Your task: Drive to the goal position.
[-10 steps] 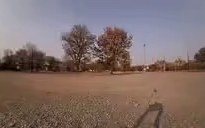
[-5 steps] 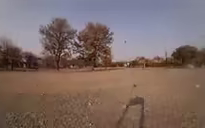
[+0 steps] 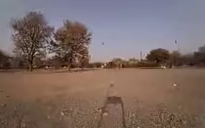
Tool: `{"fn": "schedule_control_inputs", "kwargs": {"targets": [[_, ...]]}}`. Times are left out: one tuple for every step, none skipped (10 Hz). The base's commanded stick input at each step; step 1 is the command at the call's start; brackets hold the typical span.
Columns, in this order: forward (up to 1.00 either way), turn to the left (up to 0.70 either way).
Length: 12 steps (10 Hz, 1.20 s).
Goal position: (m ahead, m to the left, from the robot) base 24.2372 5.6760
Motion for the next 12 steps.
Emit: {"fn": "schedule_control_inputs", "kwargs": {"targets": [[0.7,0.0],[0.7,0.0],[0.7,0.0],[0.7,0.0],[0.7,0.0],[0.7,0.0],[0.7,0.0],[0.7,0.0],[0.7,0.0],[0.7,0.0],[0.7,0.0],[0.7,0.0]]}}
